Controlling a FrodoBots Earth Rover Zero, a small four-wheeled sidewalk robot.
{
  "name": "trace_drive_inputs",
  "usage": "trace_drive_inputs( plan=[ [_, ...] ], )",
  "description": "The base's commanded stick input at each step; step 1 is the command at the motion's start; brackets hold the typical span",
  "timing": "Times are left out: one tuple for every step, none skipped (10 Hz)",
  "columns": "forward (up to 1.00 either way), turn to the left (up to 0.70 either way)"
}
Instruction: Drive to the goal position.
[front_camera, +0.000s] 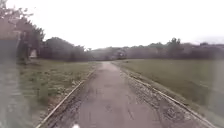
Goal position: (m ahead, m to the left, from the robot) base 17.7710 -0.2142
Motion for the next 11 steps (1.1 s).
trace_drive_inputs(
  plan=[
    [0.7, 0.13],
    [0.7, 0.12],
    [0.7, 0.11],
    [0.7, 0.09],
    [0.7, 0.07],
    [0.7, 0.04],
    [0.7, 0.02],
    [0.7, 0.0],
    [0.7, 0.0],
    [0.7, 0.0],
    [0.7, 0.0]
  ],
)
